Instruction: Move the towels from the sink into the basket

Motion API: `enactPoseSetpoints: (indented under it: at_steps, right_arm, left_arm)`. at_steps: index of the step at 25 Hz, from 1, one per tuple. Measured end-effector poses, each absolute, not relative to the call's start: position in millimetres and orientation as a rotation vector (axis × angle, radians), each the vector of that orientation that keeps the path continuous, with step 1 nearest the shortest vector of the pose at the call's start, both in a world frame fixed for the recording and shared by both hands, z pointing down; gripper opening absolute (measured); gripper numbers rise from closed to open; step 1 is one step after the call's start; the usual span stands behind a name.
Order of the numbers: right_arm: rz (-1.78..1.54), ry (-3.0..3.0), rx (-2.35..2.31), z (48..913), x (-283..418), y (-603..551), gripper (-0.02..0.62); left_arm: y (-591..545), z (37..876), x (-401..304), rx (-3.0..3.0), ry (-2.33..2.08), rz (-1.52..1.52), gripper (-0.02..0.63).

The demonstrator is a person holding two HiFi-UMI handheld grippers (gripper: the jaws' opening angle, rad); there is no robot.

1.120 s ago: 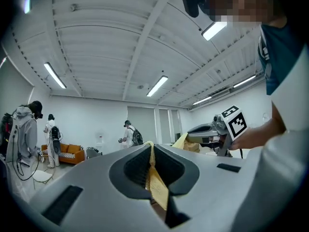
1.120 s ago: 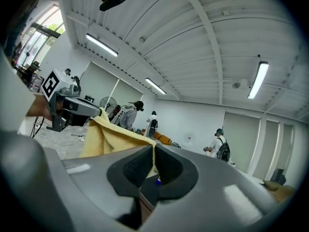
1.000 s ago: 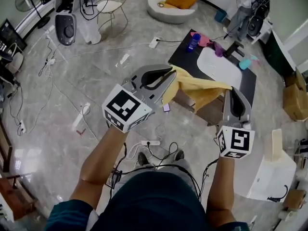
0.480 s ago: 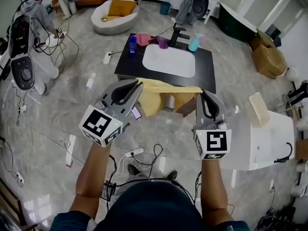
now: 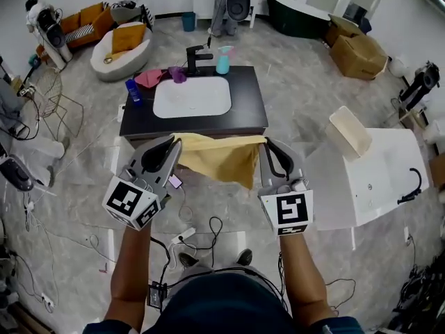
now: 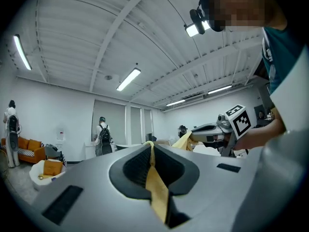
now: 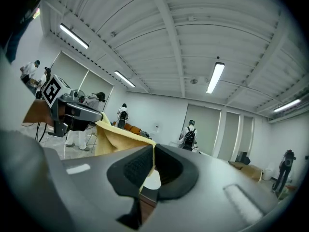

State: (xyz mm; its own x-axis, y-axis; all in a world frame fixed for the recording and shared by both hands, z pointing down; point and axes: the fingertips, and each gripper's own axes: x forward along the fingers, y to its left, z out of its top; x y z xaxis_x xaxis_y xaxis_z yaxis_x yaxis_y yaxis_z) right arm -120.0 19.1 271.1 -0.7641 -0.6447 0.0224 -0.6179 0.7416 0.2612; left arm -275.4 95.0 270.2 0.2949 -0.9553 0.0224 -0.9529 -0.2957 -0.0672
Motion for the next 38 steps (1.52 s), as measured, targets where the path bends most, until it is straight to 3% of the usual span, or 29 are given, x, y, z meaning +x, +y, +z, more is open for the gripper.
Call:
enactPoseSetpoints:
  at_steps: [22,38]
  right_arm:
    - [-0.237,-2.736,1.376,296,217,-133,0.023]
    - [-0.199,-2.476,1.679,307,361,-165,0.022]
  left_arm:
    - [-98,292,48,-2.689,1.553,-0.139,0.02]
    - [-192,288,189,-2.862,1.174,-0.081,0.02]
